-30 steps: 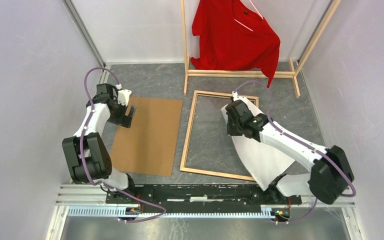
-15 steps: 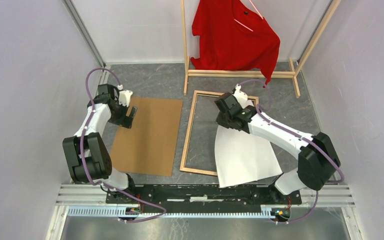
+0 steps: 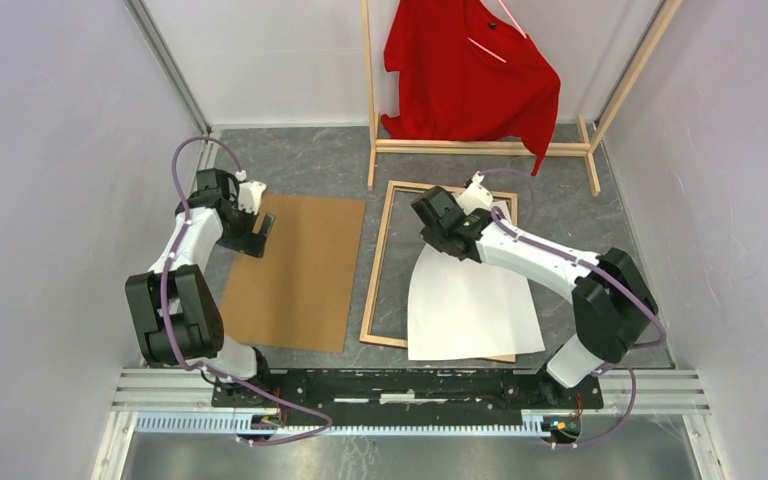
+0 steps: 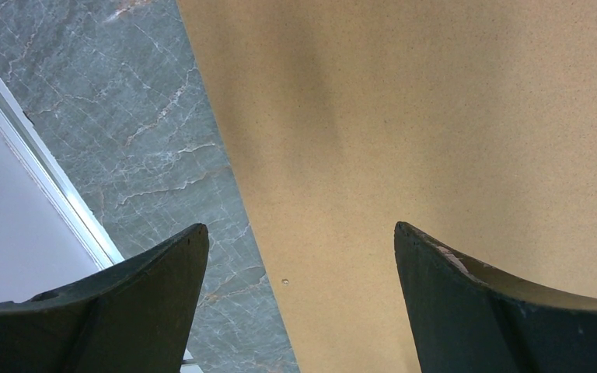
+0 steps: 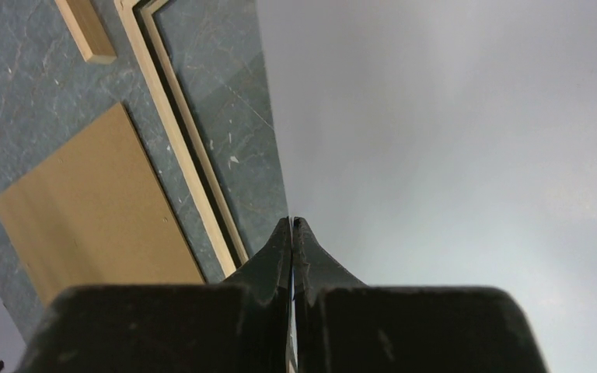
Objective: Put the photo into the frame
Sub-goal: Turn over the photo from the photo frame.
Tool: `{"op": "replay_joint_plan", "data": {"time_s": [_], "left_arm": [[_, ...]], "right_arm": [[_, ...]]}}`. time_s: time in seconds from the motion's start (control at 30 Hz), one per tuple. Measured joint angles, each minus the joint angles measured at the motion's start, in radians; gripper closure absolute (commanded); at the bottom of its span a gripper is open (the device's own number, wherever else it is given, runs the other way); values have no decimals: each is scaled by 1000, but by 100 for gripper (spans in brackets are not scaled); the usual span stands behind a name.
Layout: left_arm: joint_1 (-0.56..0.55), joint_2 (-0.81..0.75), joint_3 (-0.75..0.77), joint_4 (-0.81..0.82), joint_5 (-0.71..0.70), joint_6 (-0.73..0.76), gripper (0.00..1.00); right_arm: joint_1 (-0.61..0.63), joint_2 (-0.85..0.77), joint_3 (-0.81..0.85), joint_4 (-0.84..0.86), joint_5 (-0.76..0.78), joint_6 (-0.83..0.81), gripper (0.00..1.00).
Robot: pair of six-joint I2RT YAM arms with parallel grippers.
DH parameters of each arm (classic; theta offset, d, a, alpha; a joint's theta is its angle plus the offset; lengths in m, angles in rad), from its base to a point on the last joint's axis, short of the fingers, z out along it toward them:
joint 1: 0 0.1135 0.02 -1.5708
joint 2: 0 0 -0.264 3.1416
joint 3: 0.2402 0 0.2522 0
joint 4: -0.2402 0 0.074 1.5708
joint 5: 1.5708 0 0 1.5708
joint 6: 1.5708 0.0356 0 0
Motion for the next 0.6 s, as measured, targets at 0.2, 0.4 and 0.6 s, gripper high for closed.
{"op": "replay_joint_plan", "data": {"time_s": [0.2,0.4,0.6], "left_arm": [[0,0,-9,3,0,0,6],[0,0,-14,4,0,0,6],[0,0,-14,6,0,0,6]], "right_arm": [[10,70,64,6,34,55,100],[18,91,98,26,59,94,100],[19,126,143,28,88,124,100]]}}
